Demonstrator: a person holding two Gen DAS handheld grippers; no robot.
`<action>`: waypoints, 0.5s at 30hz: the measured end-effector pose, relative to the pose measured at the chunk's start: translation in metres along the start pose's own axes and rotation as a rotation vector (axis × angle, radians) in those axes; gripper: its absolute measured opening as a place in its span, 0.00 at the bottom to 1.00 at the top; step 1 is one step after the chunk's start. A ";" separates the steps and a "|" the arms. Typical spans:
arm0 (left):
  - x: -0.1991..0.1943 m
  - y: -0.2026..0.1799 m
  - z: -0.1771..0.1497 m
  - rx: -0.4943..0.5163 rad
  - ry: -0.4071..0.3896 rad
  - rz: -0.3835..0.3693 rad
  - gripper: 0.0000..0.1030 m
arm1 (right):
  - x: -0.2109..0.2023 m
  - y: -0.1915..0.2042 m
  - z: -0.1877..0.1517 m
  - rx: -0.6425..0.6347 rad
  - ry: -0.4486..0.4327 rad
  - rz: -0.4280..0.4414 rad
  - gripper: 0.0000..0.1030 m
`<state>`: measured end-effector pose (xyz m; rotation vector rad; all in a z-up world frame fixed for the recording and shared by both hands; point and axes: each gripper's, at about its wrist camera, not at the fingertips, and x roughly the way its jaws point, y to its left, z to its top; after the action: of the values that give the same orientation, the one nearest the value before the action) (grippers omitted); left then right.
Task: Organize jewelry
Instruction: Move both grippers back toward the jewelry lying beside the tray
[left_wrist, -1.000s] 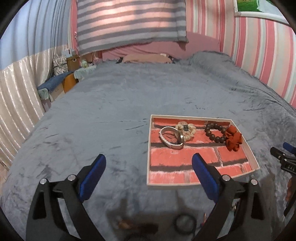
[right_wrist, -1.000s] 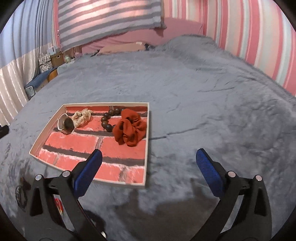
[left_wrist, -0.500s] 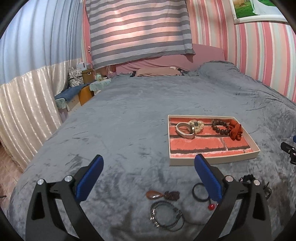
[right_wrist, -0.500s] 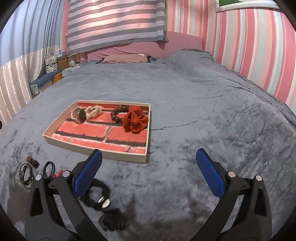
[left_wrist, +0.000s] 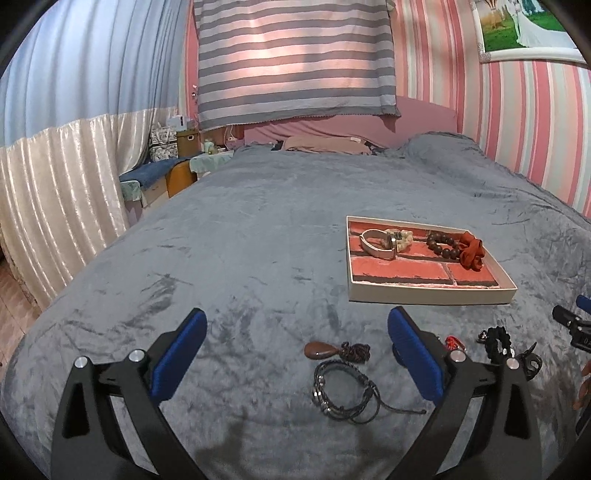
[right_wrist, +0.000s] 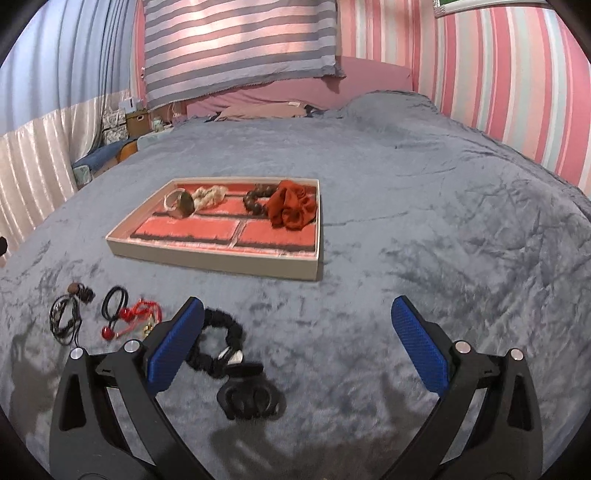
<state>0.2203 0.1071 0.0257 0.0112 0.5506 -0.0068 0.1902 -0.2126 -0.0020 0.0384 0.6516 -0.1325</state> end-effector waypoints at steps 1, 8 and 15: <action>0.000 0.000 -0.002 0.002 0.008 -0.002 0.93 | 0.000 0.000 -0.002 0.002 -0.002 0.000 0.96; 0.005 -0.002 -0.017 0.012 0.060 -0.006 0.93 | 0.000 0.003 -0.018 0.020 0.016 -0.021 0.96; 0.008 -0.005 -0.028 0.017 0.083 -0.022 0.94 | -0.007 0.006 -0.028 0.016 0.006 -0.029 0.96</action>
<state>0.2120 0.1024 -0.0023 0.0219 0.6335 -0.0323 0.1688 -0.2041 -0.0202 0.0448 0.6576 -0.1657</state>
